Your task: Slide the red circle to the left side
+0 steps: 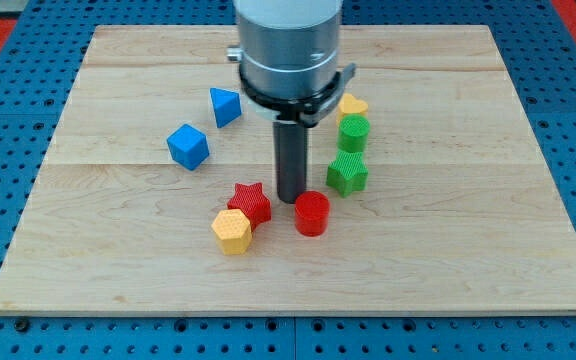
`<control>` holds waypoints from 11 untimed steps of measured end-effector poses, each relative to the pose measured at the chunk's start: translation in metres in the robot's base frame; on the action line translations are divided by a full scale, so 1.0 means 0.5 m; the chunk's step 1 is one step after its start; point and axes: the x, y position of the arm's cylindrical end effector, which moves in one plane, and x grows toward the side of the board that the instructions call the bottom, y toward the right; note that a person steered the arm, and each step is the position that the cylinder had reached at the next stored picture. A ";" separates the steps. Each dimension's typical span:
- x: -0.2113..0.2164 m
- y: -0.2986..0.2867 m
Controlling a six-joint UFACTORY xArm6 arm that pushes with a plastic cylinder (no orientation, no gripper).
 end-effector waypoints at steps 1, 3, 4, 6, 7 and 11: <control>0.032 0.067; 0.109 0.122; 0.122 0.245; 0.137 0.056; 0.113 0.097; 0.260 0.127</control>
